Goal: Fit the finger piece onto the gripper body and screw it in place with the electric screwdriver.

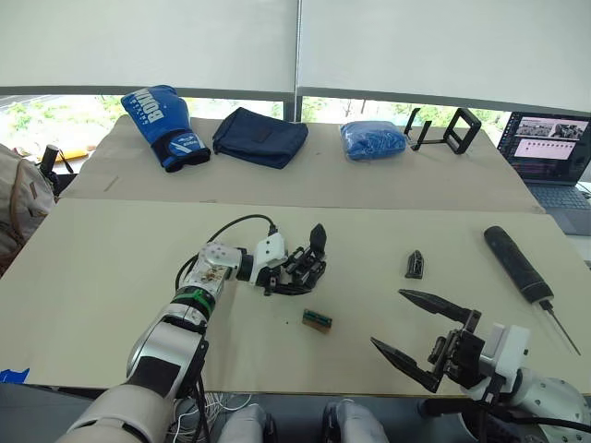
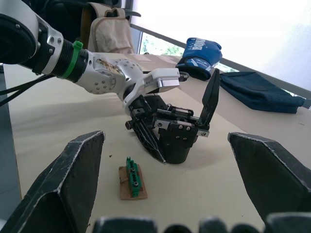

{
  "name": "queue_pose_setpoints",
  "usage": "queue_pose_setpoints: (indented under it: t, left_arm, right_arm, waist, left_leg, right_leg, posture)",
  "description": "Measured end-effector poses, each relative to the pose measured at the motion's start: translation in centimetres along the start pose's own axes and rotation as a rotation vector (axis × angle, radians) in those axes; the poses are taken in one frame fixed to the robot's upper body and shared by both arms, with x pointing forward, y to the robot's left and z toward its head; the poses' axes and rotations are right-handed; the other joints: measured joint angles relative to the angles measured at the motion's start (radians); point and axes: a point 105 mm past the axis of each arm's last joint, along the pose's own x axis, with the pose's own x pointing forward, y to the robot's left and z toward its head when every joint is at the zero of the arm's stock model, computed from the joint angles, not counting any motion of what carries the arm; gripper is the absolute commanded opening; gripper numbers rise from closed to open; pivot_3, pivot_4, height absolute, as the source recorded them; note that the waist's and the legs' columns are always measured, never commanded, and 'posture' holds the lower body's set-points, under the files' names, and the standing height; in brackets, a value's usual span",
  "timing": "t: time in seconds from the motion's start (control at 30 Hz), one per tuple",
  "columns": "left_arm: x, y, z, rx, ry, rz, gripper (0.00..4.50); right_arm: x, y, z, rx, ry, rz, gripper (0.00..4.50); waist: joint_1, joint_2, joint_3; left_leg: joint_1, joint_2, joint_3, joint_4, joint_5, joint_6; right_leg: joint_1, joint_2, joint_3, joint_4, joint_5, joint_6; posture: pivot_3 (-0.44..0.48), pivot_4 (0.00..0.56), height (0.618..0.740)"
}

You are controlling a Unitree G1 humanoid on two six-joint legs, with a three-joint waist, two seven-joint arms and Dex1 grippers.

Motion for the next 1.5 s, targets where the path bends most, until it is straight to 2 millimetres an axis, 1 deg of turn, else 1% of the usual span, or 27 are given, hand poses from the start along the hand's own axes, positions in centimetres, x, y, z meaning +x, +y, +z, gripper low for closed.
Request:
queue_pose_setpoints:
  t: [0.07, 0.17, 0.27, 0.37, 0.47, 0.6, 0.87, 1.0, 1.1, 1.3, 1.5]
  left_arm:
    - [0.2, 0.0, 0.3, -0.017, -0.011, 0.049, 2.31]
    - [0.5, 0.1, 1.5, -0.058, -0.048, 0.144, 2.31]
    - [0.5, -0.6, 3.2, -0.068, -0.088, 0.234, 2.31]
    - [0.4, -0.9, 3.8, -0.093, -0.082, 0.309, 2.31]
    - [0.7, -1.5, 3.4, -0.144, -0.062, 0.376, 2.31]
    - [1.3, -2.0, 2.0, -0.191, -0.012, 0.414, 2.31]
    - [1.4, -1.9, 1.6, -0.187, 0.015, 0.438, 2.31]
    - [1.9, -2.4, 1.7, -0.166, 0.005, 0.423, 2.31]
    - [2.5, -2.9, 1.3, -0.153, 0.017, 0.404, 2.31]
    - [2.3, -3.1, 1.0, -0.132, 0.018, 0.416, 2.31]
    - [2.3, -3.0, 0.8, -0.147, 0.007, 0.425, 2.31]
  right_arm:
    - [0.1, 0.0, 0.0, -0.003, -0.004, 0.003, 4.5]
    - [0.3, -0.1, 0.1, -0.007, -0.01, 0.009, 4.5]
    - [0.5, -0.1, 0.1, -0.007, -0.017, 0.011, 4.5]
    - [0.8, 0.0, 0.1, -0.002, -0.026, 0.021, 4.5]
    - [0.9, -0.1, -0.2, 0.009, -0.018, 0.026, 4.5]
    - [0.9, -0.1, -0.2, 0.01, -0.017, 0.029, 4.5]
    - [0.8, 0.1, -0.3, 0.015, -0.012, 0.036, 4.5]
    - [0.7, 0.2, -0.4, 0.021, -0.006, 0.036, 4.5]
    - [0.7, 0.2, -0.4, 0.02, -0.003, 0.037, 4.5]
    - [0.7, 0.1, -0.4, 0.017, 0.0, 0.037, 4.5]
    - [0.7, 0.1, -0.4, 0.014, -0.001, 0.037, 4.5]
  waist:
    - [0.002, 0.0, 0.0]
    - [0.005, 0.0, 0.0]
    - [0.004, 0.0, 0.0]
    - [0.004, 0.0, 0.0]
    - [0.004, 0.0, 0.0]
    - [0.006, 0.0, 0.0]
    - [0.007, 0.0, 0.0]
    - [0.008, 0.0, 0.0]
    - [0.008, 0.0, 0.0]
    - [0.008, 0.0, 0.0]
    - [0.009, 0.001, 0.0]
  left_leg:
    - [-0.001, 0.0, 0.0, 0.0, 0.0, 0.0]
    - [-0.002, 0.0, -0.001, 0.002, 0.0, 0.0]
    - [-0.002, 0.0, -0.001, 0.002, 0.0, 0.0]
    - [-0.001, 0.0, -0.001, 0.002, 0.0, 0.0]
    - [0.0, 0.0, -0.001, 0.002, 0.0, 0.0]
    - [0.0, 0.0, -0.001, 0.002, 0.0, 0.0]
    - [0.0, 0.0, -0.001, 0.002, 0.0, 0.0]
    - [0.0, 0.0, -0.001, 0.002, 0.0, 0.0]
    - [0.0, 0.0, -0.001, 0.002, 0.0, 0.0]
    - [0.0, 0.0, -0.001, 0.002, 0.0, 0.0]
    - [0.002, 0.0, -0.001, 0.001, 0.0, 0.0]
  right_leg:
    - [0.0, 0.0, 0.0, 0.0, 0.0, 0.0]
    - [0.0, -0.001, 0.0, 0.0, 0.0, 0.001]
    - [0.0, -0.002, 0.002, 0.0, 0.0, 0.001]
    - [0.001, -0.001, 0.001, 0.0, 0.0, 0.001]
    - [0.001, -0.001, 0.001, 0.0, 0.0, 0.001]
    - [0.001, -0.001, 0.001, 0.0, 0.0, 0.001]
    - [0.001, -0.002, 0.001, 0.0, 0.0, 0.001]
    - [0.001, -0.002, 0.001, 0.0, 0.0, 0.001]
    - [0.001, -0.002, 0.001, 0.0, 0.0, 0.001]
    - [0.001, -0.002, 0.001, 0.0, 0.0, 0.001]
    - [0.002, -0.002, 0.001, 0.0, 0.0, 0.001]
  posture:
    - [0.0, 0.15, 0.74]
    - [0.0, 0.15, 0.74]
    - [0.0, 0.15, 0.74]
    - [0.0, 0.15, 0.74]
    - [0.0, 0.15, 0.74]
    - [0.0, 0.15, 0.74]
    - [0.0, 0.15, 0.74]
    - [0.0, 0.15, 0.74]
    - [0.0, 0.15, 0.74]
    - [0.0, 0.15, 0.74]
    - [0.0, 0.15, 0.74]
